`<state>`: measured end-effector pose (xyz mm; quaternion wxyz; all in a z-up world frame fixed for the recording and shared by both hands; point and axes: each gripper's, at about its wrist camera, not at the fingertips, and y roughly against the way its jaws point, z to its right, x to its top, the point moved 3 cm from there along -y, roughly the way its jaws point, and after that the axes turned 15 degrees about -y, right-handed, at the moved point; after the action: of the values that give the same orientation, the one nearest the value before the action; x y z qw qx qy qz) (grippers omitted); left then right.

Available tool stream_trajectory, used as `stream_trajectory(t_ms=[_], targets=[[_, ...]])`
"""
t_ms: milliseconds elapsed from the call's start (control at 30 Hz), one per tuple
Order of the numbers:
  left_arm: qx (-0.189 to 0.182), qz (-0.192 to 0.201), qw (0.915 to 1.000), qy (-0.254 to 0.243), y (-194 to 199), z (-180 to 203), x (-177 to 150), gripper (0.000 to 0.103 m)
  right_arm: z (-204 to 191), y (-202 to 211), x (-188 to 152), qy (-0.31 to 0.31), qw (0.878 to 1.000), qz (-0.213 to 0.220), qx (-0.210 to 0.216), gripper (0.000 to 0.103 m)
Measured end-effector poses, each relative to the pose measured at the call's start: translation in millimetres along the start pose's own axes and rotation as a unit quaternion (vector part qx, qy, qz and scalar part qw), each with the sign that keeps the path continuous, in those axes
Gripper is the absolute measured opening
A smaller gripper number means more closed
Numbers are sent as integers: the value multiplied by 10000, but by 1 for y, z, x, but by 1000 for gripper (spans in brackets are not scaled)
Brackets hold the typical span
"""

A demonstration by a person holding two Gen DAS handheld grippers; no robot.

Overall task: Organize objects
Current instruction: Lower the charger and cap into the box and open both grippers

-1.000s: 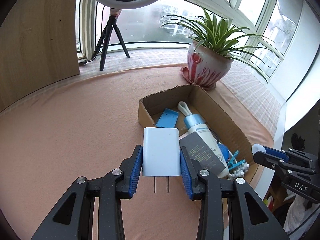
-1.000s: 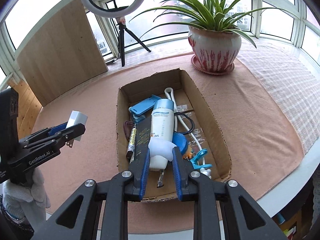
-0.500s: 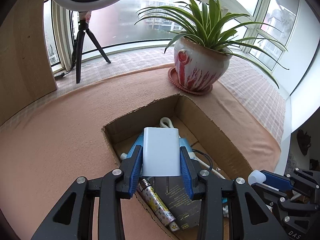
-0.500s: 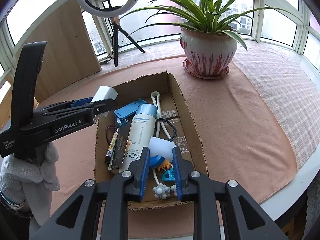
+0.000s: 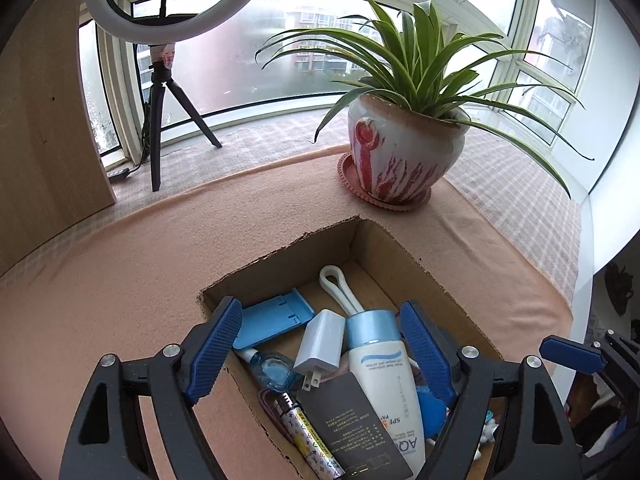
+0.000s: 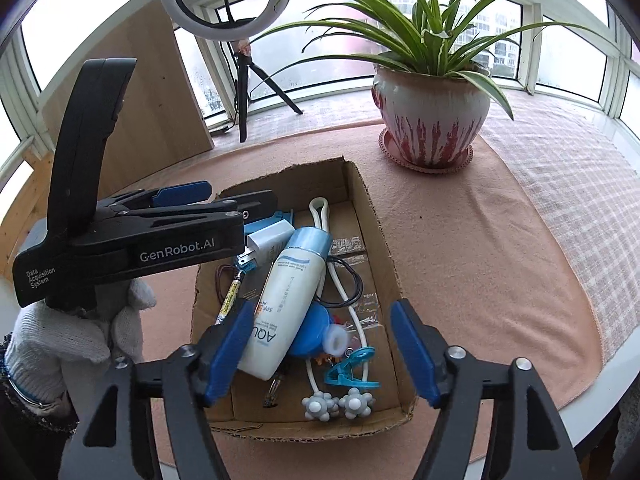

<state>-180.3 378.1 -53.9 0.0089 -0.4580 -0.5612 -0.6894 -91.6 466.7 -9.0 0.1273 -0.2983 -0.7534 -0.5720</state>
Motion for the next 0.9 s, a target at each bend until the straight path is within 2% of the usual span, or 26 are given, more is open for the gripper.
stream_trajectory(t_ms=[500,900], targets=[[-16,-20,10000,85,4,-8,-4,84,-2,-3,0,-8,9999,3,-147,73],[130,14,9997,188,36,-25,-20,84,-19,4,-3,5,9999,77,-95,73]])
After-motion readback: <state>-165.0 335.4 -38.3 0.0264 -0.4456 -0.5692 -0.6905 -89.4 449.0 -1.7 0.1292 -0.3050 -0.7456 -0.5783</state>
